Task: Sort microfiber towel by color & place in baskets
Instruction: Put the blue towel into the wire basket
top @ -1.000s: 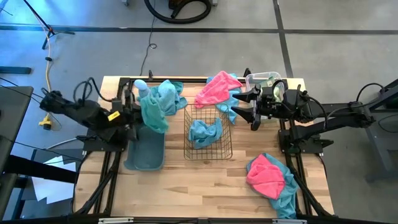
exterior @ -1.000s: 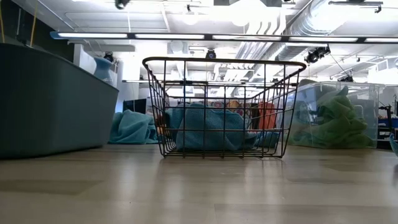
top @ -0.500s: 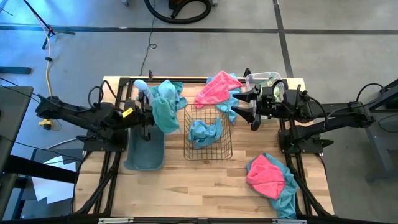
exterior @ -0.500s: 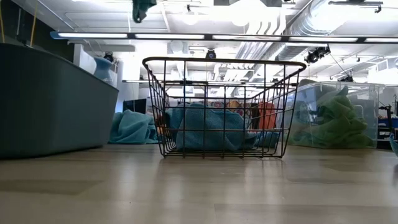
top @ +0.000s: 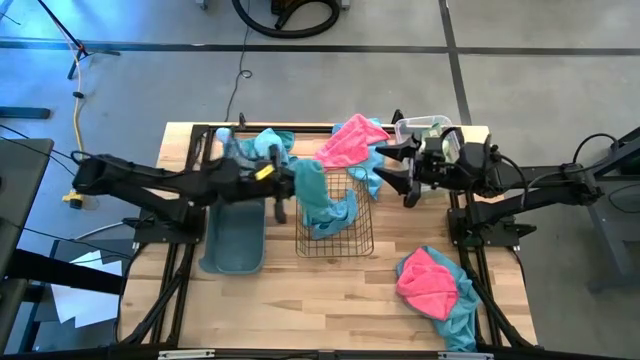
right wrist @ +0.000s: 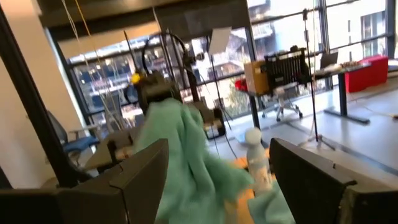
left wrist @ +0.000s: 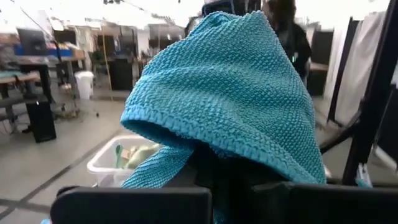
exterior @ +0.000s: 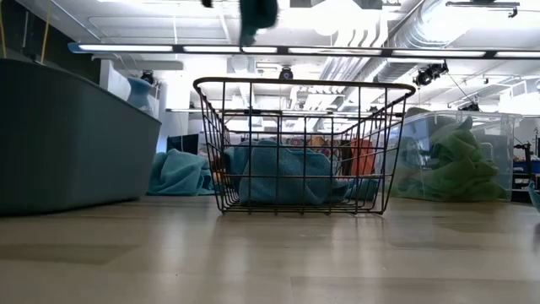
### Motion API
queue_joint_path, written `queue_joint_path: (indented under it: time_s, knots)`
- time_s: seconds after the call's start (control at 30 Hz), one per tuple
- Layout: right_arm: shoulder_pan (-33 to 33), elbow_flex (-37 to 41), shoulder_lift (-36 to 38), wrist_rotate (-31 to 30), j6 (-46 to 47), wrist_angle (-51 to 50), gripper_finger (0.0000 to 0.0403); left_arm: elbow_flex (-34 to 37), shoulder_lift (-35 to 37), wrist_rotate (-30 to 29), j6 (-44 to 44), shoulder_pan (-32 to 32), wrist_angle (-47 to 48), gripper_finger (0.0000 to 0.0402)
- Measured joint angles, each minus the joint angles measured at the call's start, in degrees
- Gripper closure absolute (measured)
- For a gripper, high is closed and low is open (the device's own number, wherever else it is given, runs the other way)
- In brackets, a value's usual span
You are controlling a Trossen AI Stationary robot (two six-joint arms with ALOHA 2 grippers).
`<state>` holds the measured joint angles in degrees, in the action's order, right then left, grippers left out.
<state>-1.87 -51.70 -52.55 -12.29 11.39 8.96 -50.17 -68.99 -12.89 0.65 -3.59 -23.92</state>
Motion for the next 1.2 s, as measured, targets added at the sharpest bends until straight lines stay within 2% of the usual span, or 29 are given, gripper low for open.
queue_joint_path:
  time_s: [0.2, 0.53, 0.9, 1.2]
  knots:
    - [0.00, 0.00, 0.01, -0.02, -1.58, 4.14, 0.0126, -9.69, -8.33, 4.57, 2.65, 1.98, 11.61, 0.0401]
    - [-0.01, 0.00, 0.17, -0.02, -2.44, 5.99, 0.0126, -22.29, -19.79, 4.88, 5.59, 3.81, 30.09, 0.0401]
    - [-0.01, 0.00, 0.17, 0.00, -2.44, 5.41, 0.0126, -25.95, -32.40, 4.66, 5.57, 4.00, 36.68, 0.0396]
    - [-0.02, 0.00, 0.17, 0.00, -2.44, 3.52, 0.0126, -25.93, -38.20, 4.87, 5.53, 3.01, 38.14, 0.0372]
